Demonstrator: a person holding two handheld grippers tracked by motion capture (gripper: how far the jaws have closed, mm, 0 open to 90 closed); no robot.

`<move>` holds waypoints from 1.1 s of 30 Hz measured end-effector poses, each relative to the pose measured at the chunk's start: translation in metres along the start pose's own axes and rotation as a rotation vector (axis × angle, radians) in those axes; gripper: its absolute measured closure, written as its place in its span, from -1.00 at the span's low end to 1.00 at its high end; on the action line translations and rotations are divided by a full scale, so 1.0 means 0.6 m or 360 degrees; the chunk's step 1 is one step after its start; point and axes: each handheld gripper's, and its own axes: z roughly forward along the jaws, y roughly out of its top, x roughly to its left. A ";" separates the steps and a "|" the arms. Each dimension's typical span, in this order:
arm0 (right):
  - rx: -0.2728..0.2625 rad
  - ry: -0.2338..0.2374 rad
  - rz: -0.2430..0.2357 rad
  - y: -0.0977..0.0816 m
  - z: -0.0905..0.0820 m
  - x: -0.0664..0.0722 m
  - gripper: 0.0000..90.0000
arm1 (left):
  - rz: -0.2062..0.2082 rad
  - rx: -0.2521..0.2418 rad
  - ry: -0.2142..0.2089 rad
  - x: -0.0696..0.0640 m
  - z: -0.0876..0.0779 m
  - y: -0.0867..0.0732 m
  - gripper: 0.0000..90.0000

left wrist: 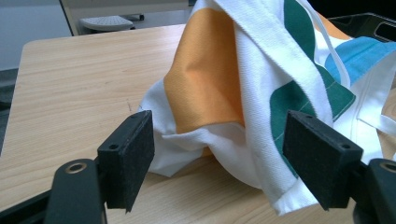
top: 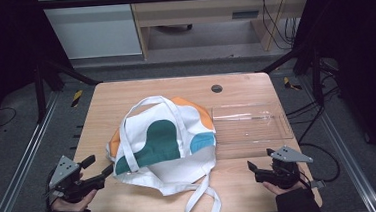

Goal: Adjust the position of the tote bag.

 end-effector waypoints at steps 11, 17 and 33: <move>-0.0009 0.0014 -0.0019 0.006 0.004 0.010 -0.57 | 0.0054 0.0017 -0.0026 -0.016 -0.007 -0.004 -0.39; -0.0031 0.0041 -0.0036 0.009 0.004 0.020 -0.52 | 0.0074 0.0044 -0.0046 -0.023 -0.006 -0.009 -0.32; -0.0038 0.0092 -0.0061 0.013 0.007 0.034 -0.41 | 0.0109 0.0159 -0.0078 -0.036 0.015 -0.024 -0.22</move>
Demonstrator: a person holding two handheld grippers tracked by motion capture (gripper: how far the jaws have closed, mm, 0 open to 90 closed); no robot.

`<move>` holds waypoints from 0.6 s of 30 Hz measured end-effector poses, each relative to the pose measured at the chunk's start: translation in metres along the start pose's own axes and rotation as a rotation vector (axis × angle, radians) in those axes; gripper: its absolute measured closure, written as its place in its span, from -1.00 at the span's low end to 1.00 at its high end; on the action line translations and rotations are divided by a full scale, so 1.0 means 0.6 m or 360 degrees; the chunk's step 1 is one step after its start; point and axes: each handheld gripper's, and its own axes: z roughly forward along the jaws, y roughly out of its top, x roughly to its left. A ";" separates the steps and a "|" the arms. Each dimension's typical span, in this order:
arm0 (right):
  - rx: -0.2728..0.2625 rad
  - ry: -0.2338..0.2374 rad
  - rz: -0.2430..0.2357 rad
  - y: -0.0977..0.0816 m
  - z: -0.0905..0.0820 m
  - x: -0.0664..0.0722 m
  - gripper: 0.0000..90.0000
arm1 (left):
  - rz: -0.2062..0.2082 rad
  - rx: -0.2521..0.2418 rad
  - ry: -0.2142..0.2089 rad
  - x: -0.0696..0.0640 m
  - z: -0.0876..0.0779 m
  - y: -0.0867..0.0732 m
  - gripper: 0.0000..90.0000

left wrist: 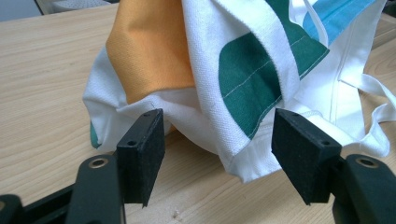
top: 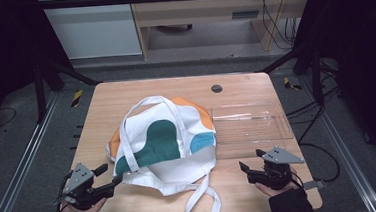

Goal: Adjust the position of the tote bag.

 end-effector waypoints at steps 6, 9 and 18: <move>-0.0013 0.0019 0.0031 0.002 0.000 0.002 -0.39 | 0.0004 0.0047 -0.0014 -0.002 0.011 -0.005 -0.17; -0.0010 0.0029 0.0023 0.003 0.001 0.005 -0.37 | 0.0005 0.0065 -0.0019 -0.002 0.015 -0.007 -0.14; 0.0007 0.0063 -0.0028 0.007 0.010 0.019 -0.31 | 0.0009 0.0094 -0.0041 -0.003 0.022 -0.010 0.01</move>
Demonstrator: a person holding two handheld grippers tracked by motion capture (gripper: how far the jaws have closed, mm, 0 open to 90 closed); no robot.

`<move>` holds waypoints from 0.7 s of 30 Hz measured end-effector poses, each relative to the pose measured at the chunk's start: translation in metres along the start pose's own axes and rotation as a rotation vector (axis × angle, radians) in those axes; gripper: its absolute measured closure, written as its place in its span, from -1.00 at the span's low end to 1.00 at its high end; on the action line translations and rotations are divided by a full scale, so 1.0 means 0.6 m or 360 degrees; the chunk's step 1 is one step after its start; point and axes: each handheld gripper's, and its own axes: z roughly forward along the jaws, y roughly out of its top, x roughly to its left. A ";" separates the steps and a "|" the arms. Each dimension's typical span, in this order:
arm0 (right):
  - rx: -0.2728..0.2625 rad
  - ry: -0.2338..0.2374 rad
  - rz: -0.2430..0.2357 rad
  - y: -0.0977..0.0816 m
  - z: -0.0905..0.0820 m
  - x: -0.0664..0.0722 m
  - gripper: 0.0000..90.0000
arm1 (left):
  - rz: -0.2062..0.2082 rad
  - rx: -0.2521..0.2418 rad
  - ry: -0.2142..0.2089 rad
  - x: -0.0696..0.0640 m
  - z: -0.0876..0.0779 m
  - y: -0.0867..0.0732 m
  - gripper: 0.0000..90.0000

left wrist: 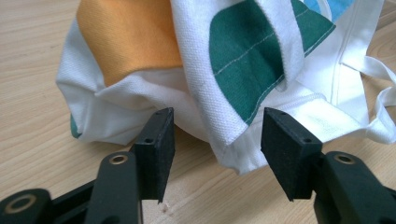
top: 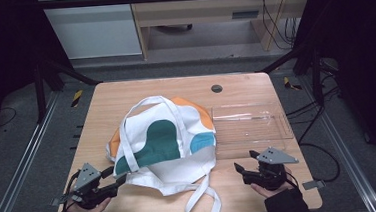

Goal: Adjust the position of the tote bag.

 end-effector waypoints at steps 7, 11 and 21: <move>0.0000 0.0036 -0.0013 0.005 0.006 0.010 -0.21 | -0.0001 0.0027 -0.0006 -0.001 0.007 -0.002 0.13; -0.0001 0.0048 -0.0023 0.009 0.009 0.016 -0.09 | -0.0006 0.0051 -0.0026 0.001 0.012 -0.004 0.23; -0.0015 0.0118 -0.0025 0.021 0.016 0.032 0.25 | -0.0038 0.0042 -0.0034 0.004 0.015 -0.005 0.55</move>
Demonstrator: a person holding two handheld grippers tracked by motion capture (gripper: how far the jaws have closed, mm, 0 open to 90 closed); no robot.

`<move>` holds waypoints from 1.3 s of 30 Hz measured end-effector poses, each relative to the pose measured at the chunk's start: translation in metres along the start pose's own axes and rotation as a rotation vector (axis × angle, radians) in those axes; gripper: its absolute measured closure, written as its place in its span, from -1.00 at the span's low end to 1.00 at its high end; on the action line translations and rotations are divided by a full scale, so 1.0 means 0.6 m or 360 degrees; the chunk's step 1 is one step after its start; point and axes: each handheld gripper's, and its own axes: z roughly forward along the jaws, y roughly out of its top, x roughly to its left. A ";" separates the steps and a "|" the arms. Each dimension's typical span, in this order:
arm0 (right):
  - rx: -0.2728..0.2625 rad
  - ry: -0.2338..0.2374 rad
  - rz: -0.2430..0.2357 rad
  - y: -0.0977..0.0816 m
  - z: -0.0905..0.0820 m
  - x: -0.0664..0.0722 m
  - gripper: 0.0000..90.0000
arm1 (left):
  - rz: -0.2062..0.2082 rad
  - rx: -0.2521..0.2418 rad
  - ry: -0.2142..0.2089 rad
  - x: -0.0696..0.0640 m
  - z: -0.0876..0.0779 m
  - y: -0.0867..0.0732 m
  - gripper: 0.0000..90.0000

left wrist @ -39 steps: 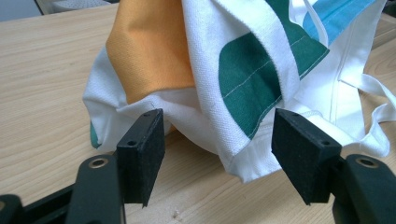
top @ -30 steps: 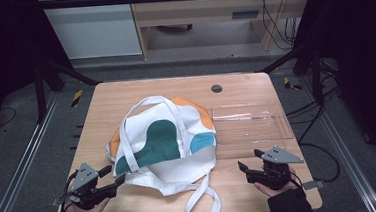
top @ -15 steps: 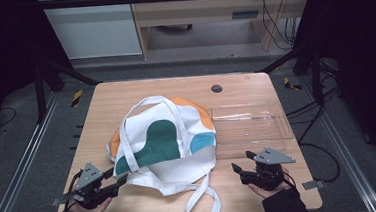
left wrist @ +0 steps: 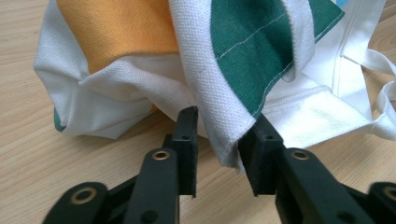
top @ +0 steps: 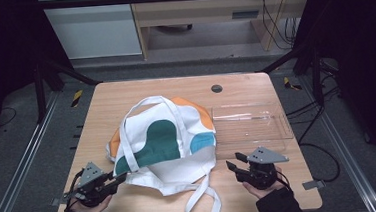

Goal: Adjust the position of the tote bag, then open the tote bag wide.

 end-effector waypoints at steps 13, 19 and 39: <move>-0.0036 0.0034 -0.0006 0.018 0.019 0.031 0.68 | -0.0020 0.0002 -0.0011 0.000 0.001 0.001 0.82; -0.0051 0.0053 -0.0002 0.022 0.022 0.038 0.83 | -0.0022 -0.0004 0.0004 -0.001 0.001 0.001 0.87; -0.0031 0.0119 -0.0058 0.034 0.065 0.084 1.00 | -0.0012 -0.0005 0.0047 -0.007 0.002 0.003 0.91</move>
